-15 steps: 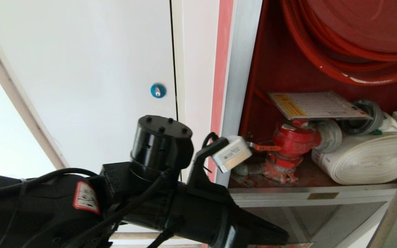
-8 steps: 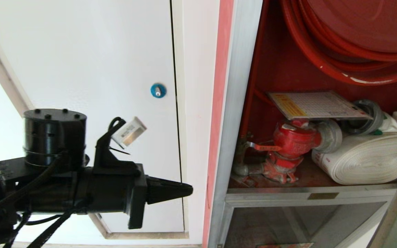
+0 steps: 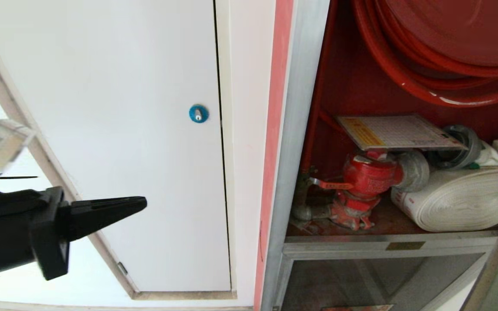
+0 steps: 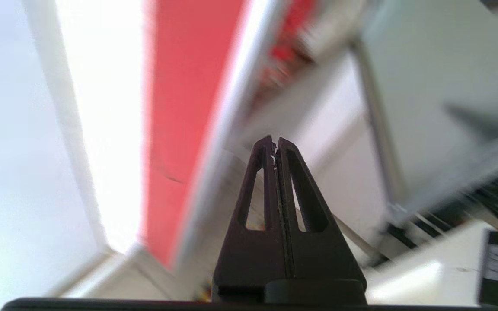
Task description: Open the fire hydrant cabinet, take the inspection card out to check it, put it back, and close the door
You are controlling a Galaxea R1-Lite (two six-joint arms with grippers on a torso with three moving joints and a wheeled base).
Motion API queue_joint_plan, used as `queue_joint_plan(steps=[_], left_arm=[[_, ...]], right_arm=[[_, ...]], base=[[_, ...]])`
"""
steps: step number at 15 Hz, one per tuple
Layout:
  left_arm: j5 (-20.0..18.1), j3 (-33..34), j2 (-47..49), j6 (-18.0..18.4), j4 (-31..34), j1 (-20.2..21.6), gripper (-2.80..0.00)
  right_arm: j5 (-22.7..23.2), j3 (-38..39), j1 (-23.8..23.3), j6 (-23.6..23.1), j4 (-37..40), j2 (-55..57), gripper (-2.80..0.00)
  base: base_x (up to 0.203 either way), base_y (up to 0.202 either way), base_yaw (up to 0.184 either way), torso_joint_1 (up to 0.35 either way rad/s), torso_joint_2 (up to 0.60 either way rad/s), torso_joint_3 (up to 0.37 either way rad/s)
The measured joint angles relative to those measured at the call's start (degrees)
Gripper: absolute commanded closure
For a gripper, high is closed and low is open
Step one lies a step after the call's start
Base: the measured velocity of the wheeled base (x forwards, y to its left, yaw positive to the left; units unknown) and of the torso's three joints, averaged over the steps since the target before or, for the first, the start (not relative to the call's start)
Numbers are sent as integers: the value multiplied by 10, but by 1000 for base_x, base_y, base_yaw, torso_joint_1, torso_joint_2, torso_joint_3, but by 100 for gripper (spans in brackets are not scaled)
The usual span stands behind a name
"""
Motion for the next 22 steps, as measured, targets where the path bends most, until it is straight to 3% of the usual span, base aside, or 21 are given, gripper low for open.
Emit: queue_joint_plan(steps=[3, 6, 18, 19, 22], left_arm=[[0, 17, -88, 0, 11, 97, 0], [0, 22, -179, -1, 74, 137, 0], [29, 26, -490, -6, 377, 136, 0], [40, 29, -505, -6, 390, 132, 0], [120, 62, -557, 13, 397, 125, 0]], right_arm=[[0, 0, 0, 0, 0, 0, 0], [0, 0, 0, 1, 0, 0, 0], [0, 1, 0, 0, -2, 0, 0], [0, 1, 0, 1, -2, 0, 0], [0, 1, 0, 1, -2, 0, 0]], base=[[0, 0, 0, 0, 0, 0], [0, 0, 0, 0, 0, 0], [0, 0, 0, 0, 0, 0], [0, 0, 0, 0, 0, 0], [0, 0, 0, 0, 0, 0]])
